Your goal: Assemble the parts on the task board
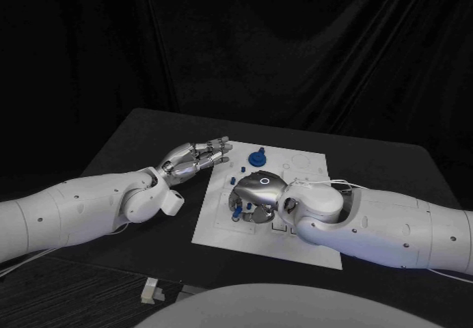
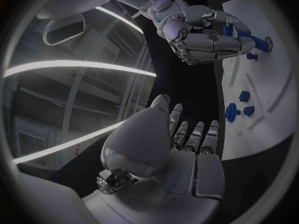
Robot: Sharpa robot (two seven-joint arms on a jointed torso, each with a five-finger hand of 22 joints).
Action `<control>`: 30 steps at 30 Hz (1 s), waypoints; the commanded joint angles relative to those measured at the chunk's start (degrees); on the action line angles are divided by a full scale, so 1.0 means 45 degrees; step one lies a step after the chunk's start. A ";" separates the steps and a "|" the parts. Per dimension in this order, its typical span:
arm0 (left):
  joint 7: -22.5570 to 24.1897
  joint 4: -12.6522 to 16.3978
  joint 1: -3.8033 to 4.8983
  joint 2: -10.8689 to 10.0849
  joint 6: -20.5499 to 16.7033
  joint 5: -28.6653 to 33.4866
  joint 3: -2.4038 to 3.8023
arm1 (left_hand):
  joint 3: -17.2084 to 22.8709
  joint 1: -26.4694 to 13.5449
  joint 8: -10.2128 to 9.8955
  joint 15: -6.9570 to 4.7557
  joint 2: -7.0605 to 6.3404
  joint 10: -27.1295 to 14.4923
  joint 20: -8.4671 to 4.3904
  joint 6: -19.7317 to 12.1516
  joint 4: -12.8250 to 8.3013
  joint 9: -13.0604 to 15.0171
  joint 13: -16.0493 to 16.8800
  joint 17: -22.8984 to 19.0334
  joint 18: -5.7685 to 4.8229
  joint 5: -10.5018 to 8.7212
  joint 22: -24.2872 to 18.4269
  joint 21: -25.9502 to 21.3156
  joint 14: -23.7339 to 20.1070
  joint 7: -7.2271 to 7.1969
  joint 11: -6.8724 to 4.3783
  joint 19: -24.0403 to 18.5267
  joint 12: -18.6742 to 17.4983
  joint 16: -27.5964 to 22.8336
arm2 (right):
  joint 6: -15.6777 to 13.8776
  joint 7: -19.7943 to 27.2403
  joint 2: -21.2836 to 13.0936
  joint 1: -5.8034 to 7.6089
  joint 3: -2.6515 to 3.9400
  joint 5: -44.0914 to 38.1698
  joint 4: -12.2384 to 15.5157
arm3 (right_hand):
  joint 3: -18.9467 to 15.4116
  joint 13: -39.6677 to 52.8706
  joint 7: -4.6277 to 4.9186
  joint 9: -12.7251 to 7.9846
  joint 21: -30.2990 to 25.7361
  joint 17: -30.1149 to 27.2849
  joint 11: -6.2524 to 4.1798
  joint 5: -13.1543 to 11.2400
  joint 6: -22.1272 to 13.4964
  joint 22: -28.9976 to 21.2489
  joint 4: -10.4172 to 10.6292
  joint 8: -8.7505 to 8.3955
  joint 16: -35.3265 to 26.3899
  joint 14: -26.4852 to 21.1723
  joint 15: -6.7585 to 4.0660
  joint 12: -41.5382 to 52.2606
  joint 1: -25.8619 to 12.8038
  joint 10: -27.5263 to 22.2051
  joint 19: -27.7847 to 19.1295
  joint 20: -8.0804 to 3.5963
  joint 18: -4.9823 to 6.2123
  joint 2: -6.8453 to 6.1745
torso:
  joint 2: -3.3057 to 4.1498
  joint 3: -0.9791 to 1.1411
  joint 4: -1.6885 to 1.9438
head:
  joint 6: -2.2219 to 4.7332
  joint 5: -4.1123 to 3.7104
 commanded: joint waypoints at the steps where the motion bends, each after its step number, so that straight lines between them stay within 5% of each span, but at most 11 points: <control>1: 0.0991 -0.0002 -0.0019 0.0039 0.0132 0.0079 0.0012 | 0.0661 0.0088 0.0208 -0.0023 0.0077 -0.0046 0.0019 0.0033 -0.0099 0.0061 0.0000 0.0077 -0.0420 0.0225 -0.0130 -0.0054 -0.0086 -0.0002 0.0153 -0.0084 0.0214 0.0096 | 0.0166 0.0020 0.0020 -0.0045 0.0009 -0.0121 -0.0003 | 0.0504 0.0439 0.0020 0.0342 -0.0002 0.0048 -0.0174 0.0017 0.0065 0.1410 -0.0180 0.0178 -0.0023 -0.0007 0.0023 0.0087 0.0228 0.0483 -0.0020 -0.0040 -0.0256 0.0326 | -0.0001 -0.0001 -0.0011 | -0.0001 -0.0010; 30: 0.0876 -0.0078 -0.0070 0.0105 0.0307 0.0078 0.0012 | 0.0692 0.0088 0.0202 -0.0029 0.0089 -0.0053 0.0023 -0.0001 -0.0090 0.0057 -0.0002 0.0078 -0.0412 0.0229 -0.0121 -0.0054 -0.0088 -0.0003 0.0153 -0.0081 0.0202 0.0102 | 0.0679 -0.0095 0.0312 -0.0337 0.0009 -0.0121 -0.0384 | 0.0545 0.0463 0.0036 0.0355 -0.0134 -0.0046 -0.0162 0.0038 0.0050 0.1379 -0.0254 0.0141 -0.0105 -0.0068 0.0038 0.0054 0.0275 0.0510 -0.0100 -0.0030 -0.0234 0.0360 | -0.0003 0.0001 -0.0001 | -0.0001 -0.0064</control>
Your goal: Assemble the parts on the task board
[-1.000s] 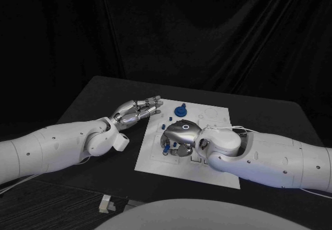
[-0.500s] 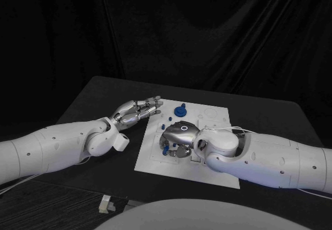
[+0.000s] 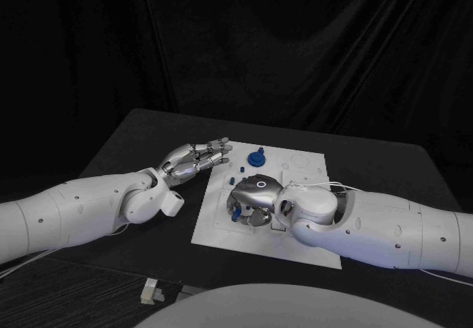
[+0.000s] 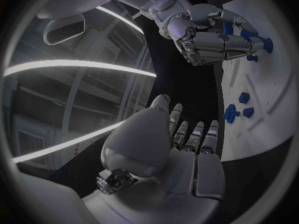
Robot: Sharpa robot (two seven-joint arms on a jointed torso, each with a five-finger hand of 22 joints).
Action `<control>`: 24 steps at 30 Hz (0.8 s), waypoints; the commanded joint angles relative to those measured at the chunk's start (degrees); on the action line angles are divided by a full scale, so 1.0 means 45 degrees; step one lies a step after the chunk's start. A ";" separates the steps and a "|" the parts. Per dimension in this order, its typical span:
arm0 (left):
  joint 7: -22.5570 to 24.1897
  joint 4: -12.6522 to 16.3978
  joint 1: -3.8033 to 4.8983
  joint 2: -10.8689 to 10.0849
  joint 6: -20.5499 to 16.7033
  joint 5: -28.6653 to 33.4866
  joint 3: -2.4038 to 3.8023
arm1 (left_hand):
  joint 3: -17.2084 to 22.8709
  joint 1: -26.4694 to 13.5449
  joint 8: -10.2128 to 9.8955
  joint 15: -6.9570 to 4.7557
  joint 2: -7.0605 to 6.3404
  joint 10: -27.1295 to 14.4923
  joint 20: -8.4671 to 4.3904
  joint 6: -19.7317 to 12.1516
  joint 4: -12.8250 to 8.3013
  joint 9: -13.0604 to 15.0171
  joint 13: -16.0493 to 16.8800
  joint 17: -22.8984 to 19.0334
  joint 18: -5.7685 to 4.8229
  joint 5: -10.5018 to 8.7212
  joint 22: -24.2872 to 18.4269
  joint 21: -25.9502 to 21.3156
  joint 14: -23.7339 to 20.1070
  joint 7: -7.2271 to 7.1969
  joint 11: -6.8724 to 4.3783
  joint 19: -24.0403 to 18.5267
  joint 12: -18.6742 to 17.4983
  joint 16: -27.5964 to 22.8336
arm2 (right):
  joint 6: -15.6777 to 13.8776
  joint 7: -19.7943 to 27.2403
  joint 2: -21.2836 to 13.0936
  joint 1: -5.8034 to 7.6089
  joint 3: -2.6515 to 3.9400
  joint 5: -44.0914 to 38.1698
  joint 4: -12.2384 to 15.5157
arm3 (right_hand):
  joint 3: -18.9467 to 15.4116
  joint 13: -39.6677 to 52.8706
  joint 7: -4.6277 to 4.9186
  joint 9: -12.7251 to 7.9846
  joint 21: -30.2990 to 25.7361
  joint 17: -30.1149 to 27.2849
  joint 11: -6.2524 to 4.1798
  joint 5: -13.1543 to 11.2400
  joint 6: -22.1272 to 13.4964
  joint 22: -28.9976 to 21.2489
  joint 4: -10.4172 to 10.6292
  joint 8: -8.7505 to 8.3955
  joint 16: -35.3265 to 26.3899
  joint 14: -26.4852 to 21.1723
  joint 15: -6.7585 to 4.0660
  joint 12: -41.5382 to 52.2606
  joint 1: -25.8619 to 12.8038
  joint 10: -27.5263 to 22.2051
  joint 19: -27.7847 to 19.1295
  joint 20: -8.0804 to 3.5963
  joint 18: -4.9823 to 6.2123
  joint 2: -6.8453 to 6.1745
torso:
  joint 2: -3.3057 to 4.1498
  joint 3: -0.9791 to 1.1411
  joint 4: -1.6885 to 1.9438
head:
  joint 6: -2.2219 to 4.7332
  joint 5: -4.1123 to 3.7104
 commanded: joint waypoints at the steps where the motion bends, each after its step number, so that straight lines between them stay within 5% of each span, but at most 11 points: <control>1: 0.0871 0.0000 -0.0029 0.0033 0.0209 0.0078 0.0012 | 0.0692 0.0088 0.0202 -0.0029 0.0089 -0.0053 0.0023 -0.0001 -0.0090 0.0057 -0.0002 0.0078 -0.0413 0.0228 -0.0121 -0.0054 -0.0087 -0.0003 0.0153 -0.0081 0.0202 0.0102 | 0.0459 -0.0159 0.0018 -0.0078 -0.0024 -0.0110 -0.0010 | 0.0406 0.0178 0.0035 0.0235 -0.0125 -0.0040 -0.0209 0.0035 0.0053 0.1378 -0.0116 0.0145 -0.0107 -0.0064 0.0033 0.0057 0.0275 0.0374 -0.0097 -0.0029 -0.0233 0.0359 | 0.0007 0.0000 0.0004 | -0.0001 0.0002; 19: 0.0802 -0.0043 -0.0124 0.0095 0.0293 0.0078 0.0012 | 0.0718 0.0091 0.0198 -0.0031 0.0100 -0.0061 0.0024 -0.0020 -0.0085 0.0054 -0.0006 0.0077 -0.0409 0.0233 -0.0136 -0.0057 -0.0093 -0.0005 0.0151 -0.0087 0.0181 0.0095 | 0.0969 -0.0453 -0.0027 -0.0089 -0.0024 -0.0109 0.0066 | 0.0406 0.0214 0.0107 0.0233 -0.0432 -0.0281 -0.0134 -0.0171 -0.0108 0.1304 -0.0189 -0.0031 -0.0320 -0.0241 0.0104 -0.0112 0.0181 0.0287 -0.0336 0.0024 -0.0190 0.0385 | 0.0001 0.0005 -0.0006 | -0.0001 0.0021; 23: 0.0796 -0.0046 -0.0143 0.0094 0.0297 0.0078 0.0012 | 0.0718 0.0091 0.0198 -0.0031 0.0100 -0.0061 0.0024 -0.0020 -0.0085 0.0054 -0.0006 0.0077 -0.0409 0.0233 -0.0136 -0.0057 -0.0093 -0.0005 0.0151 -0.0087 0.0181 0.0095 | 0.0927 -0.0472 -0.0001 -0.0089 -0.0024 -0.0109 0.0040 | 0.0477 0.0234 0.0340 -0.0196 -0.0789 -0.0412 0.0009 -0.0807 -0.1491 0.1211 -0.0159 -0.0951 -0.0425 -0.0377 0.0260 -0.0379 -0.0026 -0.0067 -0.0581 0.0147 -0.0139 0.0335 | 0.0006 0.0003 -0.0003 | -0.0001 0.0016; 24: 0.0794 -0.0045 -0.0147 0.0092 0.0299 0.0078 0.0012 | 0.0718 0.0091 0.0198 -0.0031 0.0100 -0.0061 0.0024 -0.0020 -0.0085 0.0054 -0.0006 0.0077 -0.0409 0.0233 -0.0136 -0.0057 -0.0093 -0.0005 0.0151 -0.0087 0.0181 0.0095 | 0.0900 -0.0469 0.0005 -0.0089 -0.0024 -0.0109 0.0033 | 0.0494 0.0215 0.0081 -0.0418 -0.0939 -0.0476 0.0042 -0.1081 -0.2216 0.1172 -0.0113 -0.1372 -0.0472 -0.0444 0.0307 -0.0535 -0.0145 -0.0354 -0.0674 0.0190 -0.0109 0.0271 | 0.0006 0.0002 -0.0003 | -0.0001 0.0022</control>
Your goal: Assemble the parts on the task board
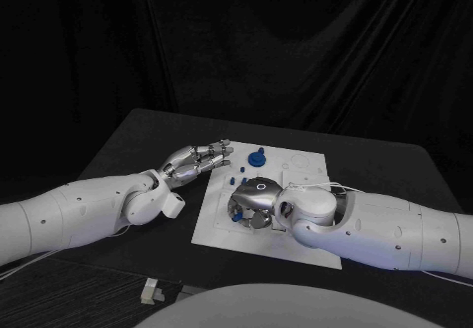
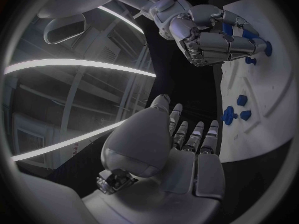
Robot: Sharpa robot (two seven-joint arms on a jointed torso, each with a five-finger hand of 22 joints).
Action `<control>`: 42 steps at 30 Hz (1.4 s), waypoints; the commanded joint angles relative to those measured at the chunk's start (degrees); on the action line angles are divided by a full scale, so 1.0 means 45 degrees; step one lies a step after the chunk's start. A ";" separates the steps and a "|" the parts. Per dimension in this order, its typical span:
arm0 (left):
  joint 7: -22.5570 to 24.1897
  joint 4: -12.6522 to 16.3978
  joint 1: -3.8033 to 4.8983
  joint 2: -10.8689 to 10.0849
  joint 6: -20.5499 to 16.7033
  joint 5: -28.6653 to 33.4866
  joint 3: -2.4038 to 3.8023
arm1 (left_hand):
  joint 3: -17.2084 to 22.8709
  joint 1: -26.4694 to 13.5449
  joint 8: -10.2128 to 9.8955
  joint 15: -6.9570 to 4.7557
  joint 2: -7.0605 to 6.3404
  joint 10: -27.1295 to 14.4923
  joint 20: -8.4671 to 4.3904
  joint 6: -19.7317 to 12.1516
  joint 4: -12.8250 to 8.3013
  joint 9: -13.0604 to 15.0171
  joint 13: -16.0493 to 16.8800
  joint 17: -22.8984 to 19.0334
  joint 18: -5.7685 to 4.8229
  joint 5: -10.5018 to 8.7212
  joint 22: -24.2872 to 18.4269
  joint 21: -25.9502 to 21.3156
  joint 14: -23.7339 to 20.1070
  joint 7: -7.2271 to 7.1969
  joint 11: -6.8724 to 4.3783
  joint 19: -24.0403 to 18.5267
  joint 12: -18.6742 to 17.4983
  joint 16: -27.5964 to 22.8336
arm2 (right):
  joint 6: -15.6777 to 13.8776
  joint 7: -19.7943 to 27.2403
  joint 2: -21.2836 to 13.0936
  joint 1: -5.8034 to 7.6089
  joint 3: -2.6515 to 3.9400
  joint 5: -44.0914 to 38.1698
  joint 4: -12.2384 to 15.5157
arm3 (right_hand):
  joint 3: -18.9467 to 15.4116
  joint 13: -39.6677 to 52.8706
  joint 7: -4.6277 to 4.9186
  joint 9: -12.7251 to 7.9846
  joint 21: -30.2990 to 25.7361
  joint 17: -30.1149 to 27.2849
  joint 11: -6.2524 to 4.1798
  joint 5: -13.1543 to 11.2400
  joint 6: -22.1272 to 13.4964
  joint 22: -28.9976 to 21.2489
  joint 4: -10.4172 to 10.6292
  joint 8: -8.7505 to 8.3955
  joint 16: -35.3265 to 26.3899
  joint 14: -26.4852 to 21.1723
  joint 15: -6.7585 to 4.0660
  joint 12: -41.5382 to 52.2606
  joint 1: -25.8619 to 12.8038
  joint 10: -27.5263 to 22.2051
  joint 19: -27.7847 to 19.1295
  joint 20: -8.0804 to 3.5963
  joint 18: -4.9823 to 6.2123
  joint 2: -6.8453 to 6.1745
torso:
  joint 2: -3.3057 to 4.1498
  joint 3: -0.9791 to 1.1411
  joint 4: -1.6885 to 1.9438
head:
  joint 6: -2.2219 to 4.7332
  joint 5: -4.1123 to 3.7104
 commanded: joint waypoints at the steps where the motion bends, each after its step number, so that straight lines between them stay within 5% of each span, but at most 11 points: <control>1: 0.0790 0.0014 -0.0032 0.0021 0.0185 0.0078 0.0012 | 0.0718 0.0091 0.0198 -0.0030 0.0100 -0.0061 0.0024 -0.0020 -0.0085 0.0054 -0.0006 0.0078 -0.0407 0.0233 -0.0135 -0.0056 -0.0093 -0.0005 0.0151 -0.0087 0.0182 0.0095 | 0.0280 -0.0296 0.0011 -0.0037 -0.0015 -0.0089 -0.0013 | 0.0319 0.0130 -0.0393 -0.0389 -0.0389 -0.0223 0.0077 -0.0551 -0.1254 0.1164 0.0077 -0.0759 -0.0367 -0.0139 0.0069 -0.0447 -0.0187 -0.0492 -0.0225 0.0147 -0.0110 0.0243 | 0.0007 -0.0002 0.0003 | -0.0001 0.0007; 4: 0.0776 0.0008 -0.0041 0.0021 0.0191 0.0078 0.0012 | 0.0718 0.0091 0.0198 -0.0030 0.0100 -0.0061 0.0024 -0.0020 -0.0085 0.0054 -0.0006 0.0078 -0.0407 0.0233 -0.0135 -0.0056 -0.0093 -0.0005 0.0151 -0.0087 0.0182 0.0095 | 0.0234 -0.0310 0.0019 -0.0037 -0.0015 -0.0089 -0.0023 | 0.0266 0.0071 -0.0582 -0.0577 -0.0589 -0.0299 0.0251 -0.0828 -0.1823 0.1116 0.0138 -0.1058 -0.0417 -0.0222 0.0198 -0.0686 -0.0322 -0.1010 -0.0339 0.0242 -0.0099 0.0167 | 0.0009 -0.0002 0.0007 | -0.0001 0.0001; 7: 0.0758 -0.0011 -0.0052 0.0034 0.0209 0.0078 0.0012 | 0.0745 0.0098 0.0193 -0.0031 0.0111 -0.0066 0.0024 -0.0040 -0.0085 0.0051 -0.0007 0.0077 -0.0404 0.0241 -0.0148 -0.0059 -0.0100 -0.0008 0.0149 -0.0093 0.0180 0.0089 | 0.0139 -0.0347 0.0016 -0.0037 -0.0015 -0.0089 -0.0036 | -0.0052 -0.0018 -0.1013 -0.0868 -0.1040 -0.0486 0.0482 -0.1288 -0.2514 0.1013 0.0186 -0.1306 -0.0538 -0.0423 0.0202 -0.1045 -0.0391 -0.2282 -0.0583 0.0320 0.0006 0.0063 | 0.0005 -0.0001 0.0006 | -0.0001 0.0001; 15: 0.0741 -0.0043 -0.0079 0.0057 0.0240 0.0078 0.0012 | 0.0768 0.0106 0.0191 -0.0033 0.0119 -0.0073 0.0024 -0.0041 -0.0087 0.0051 -0.0009 0.0075 -0.0401 0.0247 -0.0160 -0.0062 -0.0107 -0.0009 0.0148 -0.0098 0.0166 0.0082 | -0.0127 -0.0381 -0.0045 -0.0037 -0.0015 -0.0089 -0.0021 | -0.1259 0.0103 -0.1490 -0.1386 -0.1827 -0.0788 0.0690 -0.2047 -0.3253 0.0859 0.0512 -0.1258 -0.0687 -0.0795 0.0356 -0.0787 -0.0102 -0.3766 -0.0965 0.0496 0.0106 0.0189 | 0.0003 -0.0001 0.0009 | -0.0001 -0.0025; 22: 0.0756 -0.0054 -0.0106 0.0042 0.0242 0.0078 0.0012 | 0.0774 0.0108 0.0190 -0.0033 0.0121 -0.0074 0.0024 -0.0050 -0.0087 0.0050 -0.0009 0.0075 -0.0400 0.0249 -0.0150 -0.0060 -0.0109 -0.0009 0.0148 -0.0094 0.0168 0.0080 | -0.0977 -0.0246 -0.0511 0.0004 -0.0015 -0.0089 0.0318 | -0.2616 0.0154 -0.1736 -0.2140 -0.3109 -0.1332 0.0843 -0.2677 -0.4090 0.0654 0.2205 -0.1179 -0.0911 -0.1367 0.0424 0.0040 0.0880 -0.5681 -0.1480 0.0590 0.0257 -0.0128 | 0.0004 -0.0006 0.0005 | -0.0001 0.0006; 28: 0.0773 -0.0054 -0.0120 0.0017 0.0217 0.0078 0.0012 | 0.0787 0.0112 0.0190 -0.0034 0.0124 -0.0075 0.0024 -0.0042 -0.0089 0.0050 -0.0008 0.0074 -0.0399 0.0253 -0.0138 -0.0059 -0.0113 -0.0011 0.0147 -0.0088 0.0171 0.0075 | -0.2171 0.0211 -0.1261 0.0430 -0.0014 -0.0021 0.1068 | -0.3032 0.0084 -0.1681 -0.2391 -0.3201 -0.1402 0.0846 -0.3110 -0.4218 0.0670 0.3464 -0.1107 -0.0837 -0.1434 0.0445 0.0542 0.1330 -0.6298 -0.1448 0.0602 0.0269 -0.0550 | 0.0009 0.0000 0.0002 | -0.0001 -0.0021; 33: 0.0835 -0.0048 -0.0127 -0.0004 0.0163 0.0078 0.0012 | 0.0787 0.0112 0.0190 -0.0034 0.0124 -0.0075 0.0024 -0.0042 -0.0089 0.0050 -0.0008 0.0074 -0.0399 0.0253 -0.0138 -0.0059 -0.0113 -0.0011 0.0147 -0.0088 0.0171 0.0075 | -0.3500 0.0888 -0.2287 0.1341 -0.0014 0.0930 0.2007 | -0.3157 0.0069 -0.1622 -0.2407 -0.2828 -0.1239 0.0811 -0.3281 -0.4020 0.0757 0.3602 -0.1025 -0.0684 -0.1318 0.0413 0.0729 0.1218 -0.6344 -0.1267 0.0593 0.0206 -0.0630 | -0.0011 0.0003 -0.0016 | -0.0001 -0.0030; 36: 0.0874 -0.0046 -0.0130 -0.0014 0.0131 0.0078 0.0012 | 0.0798 0.0114 0.0189 -0.0043 0.0116 -0.0077 0.0022 -0.0046 -0.0090 0.0050 -0.0007 0.0070 -0.0395 0.0249 -0.0124 -0.0056 -0.0127 -0.0011 0.0144 -0.0081 0.0178 0.0055 | -0.4179 0.1326 -0.2994 0.1996 -0.0014 0.1866 0.2403 | -0.3097 0.0139 -0.1416 -0.2306 -0.2652 -0.1184 0.0735 -0.3370 -0.3216 0.0803 0.3602 -0.0743 -0.0595 -0.1227 0.0357 0.1167 0.0910 -0.5978 -0.1129 0.0568 0.0179 -0.0427 | -0.0030 0.0003 -0.0014 | -0.0001 -0.0044; 37: 0.0885 -0.0046 -0.0130 -0.0016 0.0122 0.0078 0.0012 | 0.0799 0.0113 0.0190 -0.0045 0.0114 -0.0077 0.0022 -0.0046 -0.0090 0.0050 -0.0007 0.0070 -0.0394 0.0247 -0.0105 -0.0053 -0.0127 -0.0012 0.0144 -0.0072 0.0178 0.0056 | -0.4319 0.1420 -0.3191 0.2170 -0.0014 0.2176 0.2475 | -0.2969 0.0388 -0.1095 -0.2270 -0.2718 -0.1252 0.0650 -0.3367 -0.2793 0.0793 0.3502 -0.0510 -0.0626 -0.1257 0.0354 0.1886 0.0798 -0.5103 -0.1126 0.0540 0.0185 -0.0150 | -0.0024 0.0002 -0.0005 | -0.0001 -0.0063; 39: 0.0906 -0.0046 -0.0132 -0.0027 0.0108 0.0079 0.0012 | 0.0801 0.0112 0.0192 -0.0049 0.0110 -0.0076 0.0021 -0.0030 -0.0090 0.0052 -0.0006 0.0070 -0.0392 0.0244 -0.0076 -0.0048 -0.0130 -0.0012 0.0143 -0.0059 0.0185 0.0052 | -0.4488 0.1495 -0.3569 0.2455 -0.0015 0.2750 0.2576 | -0.2878 0.0625 -0.1009 -0.2291 -0.2784 -0.1297 0.0540 -0.3230 -0.2603 0.0787 0.3463 -0.0412 -0.0641 -0.1282 0.0284 0.2469 0.0818 -0.4725 -0.1134 0.0503 0.0193 -0.0016 | -0.0020 0.0001 -0.0010 | -0.0001 -0.0074; 42: 0.0931 -0.0038 -0.0133 -0.0042 0.0082 0.0079 0.0012 | 0.0807 0.0110 0.0194 -0.0060 0.0104 -0.0075 0.0019 -0.0019 -0.0087 0.0054 -0.0004 0.0070 -0.0387 0.0238 -0.0027 -0.0039 -0.0132 -0.0015 0.0140 -0.0034 0.0196 0.0054 | -0.4420 0.1231 -0.4121 0.2734 -0.0015 0.3333 0.2636 | -0.2817 0.1623 -0.0653 -0.2171 -0.3454 -0.1693 0.0150 -0.2876 -0.1747 0.0652 0.3327 0.0007 -0.0924 -0.1527 0.0220 0.4429 0.0755 -0.3089 -0.1385 0.0485 0.0274 0.0176 | -0.0016 0.0000 -0.0006 | -0.0001 -0.0085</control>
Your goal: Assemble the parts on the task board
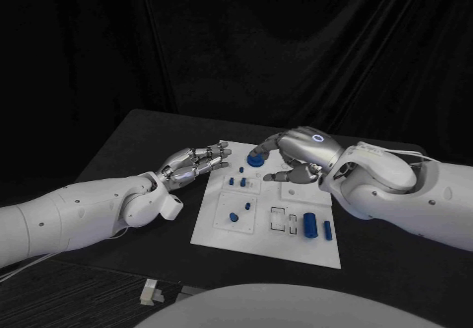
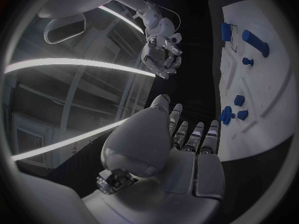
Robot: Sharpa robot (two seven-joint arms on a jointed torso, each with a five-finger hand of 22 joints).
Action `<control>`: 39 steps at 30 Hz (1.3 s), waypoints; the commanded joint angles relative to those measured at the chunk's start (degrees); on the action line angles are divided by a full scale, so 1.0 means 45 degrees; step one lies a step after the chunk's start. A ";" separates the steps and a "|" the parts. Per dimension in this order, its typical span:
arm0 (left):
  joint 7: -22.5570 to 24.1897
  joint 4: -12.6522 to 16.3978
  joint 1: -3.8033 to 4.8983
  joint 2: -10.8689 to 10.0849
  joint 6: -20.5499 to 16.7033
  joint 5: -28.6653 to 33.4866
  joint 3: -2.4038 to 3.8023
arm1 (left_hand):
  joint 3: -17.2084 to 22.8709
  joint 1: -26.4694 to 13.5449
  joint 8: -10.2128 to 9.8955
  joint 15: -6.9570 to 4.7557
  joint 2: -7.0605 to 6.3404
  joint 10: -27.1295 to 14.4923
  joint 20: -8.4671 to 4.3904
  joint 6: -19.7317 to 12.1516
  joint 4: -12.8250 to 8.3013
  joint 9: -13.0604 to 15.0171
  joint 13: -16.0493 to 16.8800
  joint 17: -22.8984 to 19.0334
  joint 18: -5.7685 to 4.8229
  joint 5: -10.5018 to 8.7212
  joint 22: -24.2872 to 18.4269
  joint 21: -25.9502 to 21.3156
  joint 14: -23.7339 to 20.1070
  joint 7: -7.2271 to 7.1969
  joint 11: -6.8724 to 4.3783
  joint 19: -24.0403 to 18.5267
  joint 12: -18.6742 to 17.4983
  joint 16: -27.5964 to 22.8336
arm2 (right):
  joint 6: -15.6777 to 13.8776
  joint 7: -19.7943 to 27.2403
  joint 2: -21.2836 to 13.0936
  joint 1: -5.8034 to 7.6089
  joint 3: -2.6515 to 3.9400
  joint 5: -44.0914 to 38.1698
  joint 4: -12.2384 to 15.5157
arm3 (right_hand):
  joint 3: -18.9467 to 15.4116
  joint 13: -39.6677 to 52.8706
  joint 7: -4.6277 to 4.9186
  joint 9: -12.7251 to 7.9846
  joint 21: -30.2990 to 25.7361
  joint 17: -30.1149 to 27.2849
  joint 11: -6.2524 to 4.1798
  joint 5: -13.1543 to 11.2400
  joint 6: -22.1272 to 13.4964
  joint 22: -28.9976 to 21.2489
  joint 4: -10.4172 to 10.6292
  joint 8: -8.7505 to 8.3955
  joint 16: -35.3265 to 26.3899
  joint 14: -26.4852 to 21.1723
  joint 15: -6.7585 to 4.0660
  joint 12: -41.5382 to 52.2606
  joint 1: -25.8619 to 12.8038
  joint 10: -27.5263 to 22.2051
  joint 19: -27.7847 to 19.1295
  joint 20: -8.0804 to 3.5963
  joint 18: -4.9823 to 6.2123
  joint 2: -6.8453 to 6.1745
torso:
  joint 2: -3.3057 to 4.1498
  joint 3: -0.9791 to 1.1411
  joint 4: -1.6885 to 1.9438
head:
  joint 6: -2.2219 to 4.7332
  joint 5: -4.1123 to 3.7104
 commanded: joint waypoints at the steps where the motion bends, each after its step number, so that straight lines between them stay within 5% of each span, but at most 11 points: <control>1: 0.0936 0.0037 -0.0019 -0.0018 0.0000 0.0077 0.0012 | 0.0808 0.0108 0.0195 0.0000 0.0101 -0.0029 0.0020 -0.0019 -0.0086 0.0054 -0.0003 0.0071 -0.0385 0.0236 0.0008 -0.0035 -0.0065 -0.0016 0.0097 -0.0026 0.0202 0.0060 | -0.0684 -0.0031 -0.0437 0.0180 -0.0016 0.1639 0.0071 | 0.0233 0.1119 0.0196 0.0175 -0.0272 -0.0109 -0.0407 0.0465 0.0781 0.0635 -0.0253 0.0496 -0.0144 -0.0101 -0.0294 0.1989 -0.0108 0.1435 -0.0116 -0.0120 0.0316 0.0506 | 0.0003 -0.0001 0.0005 | -0.0001 0.0000; 3: 0.0943 0.0055 -0.0019 -0.0042 -0.0017 0.0077 0.0012 | 0.0808 0.0108 0.0195 0.0000 0.0101 -0.0029 0.0020 -0.0019 -0.0086 0.0054 -0.0003 0.0071 -0.0385 0.0236 0.0008 -0.0035 -0.0065 -0.0016 0.0097 -0.0026 0.0202 0.0060 | -0.0108 -0.0577 -0.0648 0.0251 -0.0016 0.1800 0.0021 | 0.0162 0.3296 0.0153 0.0325 -0.0066 0.0209 -0.0782 0.0713 0.1563 0.0693 -0.0251 0.0847 0.0079 0.0077 -0.0632 0.4283 -0.0326 0.2956 -0.0015 -0.0344 0.0245 0.0561 | 0.0017 0.0000 0.0015 | -0.0001 0.0000; 5: 0.0940 0.0072 -0.0020 -0.0068 -0.0029 0.0077 0.0012 | 0.0810 0.0108 0.0195 -0.0003 0.0099 -0.0030 0.0019 -0.0019 -0.0085 0.0054 -0.0004 0.0072 -0.0383 0.0235 0.0026 -0.0031 -0.0063 -0.0017 0.0097 -0.0016 0.0199 0.0067 | 0.0843 -0.1401 -0.0823 0.0279 -0.0017 0.1870 -0.0064 | -0.0010 1.0792 0.0112 0.0681 0.3274 0.5487 -0.0829 0.0727 0.3229 0.1439 -0.0377 0.1654 0.3511 0.2334 -0.0677 0.8307 -0.1418 0.6892 0.1187 -0.0545 -0.0248 0.1022 | 0.0011 0.0000 0.0016 | -0.0001 0.0004; 6: 0.0930 0.0077 -0.0020 -0.0080 -0.0029 0.0077 0.0012 | 0.0810 0.0108 0.0195 -0.0003 0.0099 -0.0030 0.0019 -0.0019 -0.0085 0.0054 -0.0004 0.0072 -0.0383 0.0235 0.0026 -0.0031 -0.0063 -0.0017 0.0097 -0.0016 0.0199 0.0067 | 0.1372 -0.1862 -0.0881 0.0270 -0.0018 0.1850 -0.0112 | -0.0112 1.2440 -0.0154 0.0755 0.3972 0.6834 -0.1037 0.0612 0.3692 0.1537 0.0002 0.1681 0.4351 0.2828 -0.0814 0.9247 -0.2053 0.7434 0.1545 -0.0686 -0.0343 0.0932 | 0.0006 -0.0004 0.0010 | -0.0001 0.0003; 8: 0.0899 0.0086 -0.0020 -0.0098 -0.0027 0.0077 0.0012 | 0.0816 0.0105 0.0201 -0.0009 0.0095 -0.0025 0.0020 0.0013 -0.0082 0.0058 0.0000 0.0076 -0.0379 0.0233 0.0024 -0.0029 -0.0056 -0.0018 0.0096 -0.0013 0.0221 0.0082 | 0.2737 -0.2993 -0.0972 0.0224 -0.0018 0.1713 -0.0228 | -0.0094 1.4424 -0.0279 0.0867 0.4792 0.7761 -0.1023 0.0412 0.3816 0.1668 0.0003 0.1582 0.4850 0.3169 -0.0816 1.0058 -0.2723 0.8305 0.1735 -0.0801 -0.0415 0.0904 | -0.0011 -0.0013 0.0019 | -0.0001 -0.0026; 9: 0.0886 0.0088 -0.0020 -0.0103 -0.0022 0.0077 0.0012 | 0.0821 0.0105 0.0209 -0.0012 0.0092 -0.0022 0.0021 0.0052 -0.0082 0.0063 0.0001 0.0078 -0.0376 0.0231 0.0010 -0.0030 -0.0051 -0.0018 0.0096 -0.0017 0.0229 0.0093 | 0.3355 -0.3478 -0.0998 0.0197 -0.0019 0.1637 -0.0282 | -0.0171 1.7368 -0.0365 0.1098 0.5828 0.7790 -0.1253 0.0314 0.4290 0.1852 0.0055 0.1768 0.4865 0.3181 -0.0966 1.0917 -0.4280 1.0012 0.2062 -0.0853 -0.0571 0.0930 | -0.0019 -0.0017 0.0018 | -0.0001 -0.0030; 11: 0.0860 0.0091 -0.0020 -0.0108 -0.0008 0.0077 0.0012 | 0.0840 0.0106 0.0234 -0.0017 0.0086 -0.0010 0.0024 0.0155 -0.0079 0.0077 0.0006 0.0080 -0.0370 0.0230 -0.0015 -0.0031 -0.0046 -0.0014 0.0103 -0.0020 0.0257 0.0101 | 0.4594 -0.4417 -0.1028 0.0143 -0.0019 0.1511 -0.0388 | 0.0201 1.7368 -0.0648 0.1409 0.7741 0.7790 -0.1595 0.0050 0.4935 0.2207 0.0095 0.1995 0.4865 0.3181 -0.1217 1.0917 -0.6660 1.0012 0.2756 -0.1160 -0.0822 0.0722 | -0.0029 -0.0024 0.0001 | -0.0001 -0.0017; 13: 0.0846 0.0090 -0.0020 -0.0100 0.0006 0.0077 0.0012 | 0.0843 0.0106 0.0235 -0.0017 0.0086 -0.0011 0.0025 0.0153 -0.0079 0.0077 0.0005 0.0080 -0.0370 0.0229 -0.0034 -0.0034 -0.0047 -0.0013 0.0104 -0.0028 0.0247 0.0100 | 0.6144 -0.5505 -0.1026 0.0084 -0.0019 0.1404 -0.0554 | 0.0412 1.7368 -0.0906 0.1593 0.8850 0.7790 -0.1666 0.0029 0.5644 0.2428 0.0135 0.2162 0.4865 0.3181 -0.1507 1.0917 -0.8335 1.0012 0.3099 -0.1323 -0.1026 0.0616 | -0.0025 -0.0021 -0.0009 | -0.0001 -0.0037; 17: 0.0836 0.0068 -0.0022 -0.0061 0.0029 0.0077 0.0012 | 0.0848 0.0105 0.0236 -0.0017 0.0087 -0.0010 0.0025 0.0148 -0.0077 0.0077 0.0005 0.0079 -0.0369 0.0230 -0.0081 -0.0041 -0.0049 -0.0011 0.0107 -0.0049 0.0246 0.0096 | 0.7617 -0.6511 -0.0995 0.0029 -0.0020 0.1321 -0.0759 | 0.0505 1.7368 -0.0974 0.1661 0.9084 0.7790 -0.1747 -0.0135 0.6111 0.2451 0.0150 0.2096 0.4865 0.3181 -0.1620 1.0917 -0.9118 1.0012 0.3096 -0.1466 -0.1044 0.0475 | 0.0006 0.0000 0.0019 | -0.0001 -0.0085; 27: 0.0839 0.0032 -0.0037 0.0002 0.0078 0.0076 0.0012 | 0.0862 0.0105 0.0240 -0.0018 0.0092 -0.0012 0.0027 0.0151 -0.0073 0.0078 0.0003 0.0078 -0.0370 0.0231 -0.0127 -0.0049 -0.0052 -0.0006 0.0112 -0.0070 0.0232 0.0090 | 0.8772 -0.7390 -0.0829 -0.0052 -0.0020 0.1829 -0.0937 | 0.0718 1.7368 -0.1315 0.1896 0.9638 0.7790 -0.2051 0.0002 0.7300 0.2543 0.0125 0.2197 0.4865 0.3181 -0.1875 1.0917 -0.9277 1.0012 0.3133 -0.1694 -0.1115 0.0622 | 0.0029 0.0006 0.0021 | -0.0001 -0.0141; 39: 0.0831 -0.0003 -0.0082 0.0022 0.0129 0.0076 0.0012 | 0.0870 0.0106 0.0240 -0.0017 0.0095 -0.0014 0.0027 0.0147 -0.0072 0.0077 0.0002 0.0077 -0.0371 0.0232 -0.0137 -0.0051 -0.0054 -0.0004 0.0115 -0.0074 0.0225 0.0088 | 0.8364 -0.7366 -0.0657 -0.0424 -0.0020 0.2210 -0.1148 | 0.0922 1.7368 -0.1297 0.1886 0.8993 0.7790 -0.2079 0.0399 0.7177 0.2332 0.0083 0.1751 0.4865 0.3181 -0.1851 1.0917 -0.8615 1.0012 0.2837 -0.1718 -0.0975 0.0731 | 0.0007 0.0001 0.0017 | -0.0001 -0.0074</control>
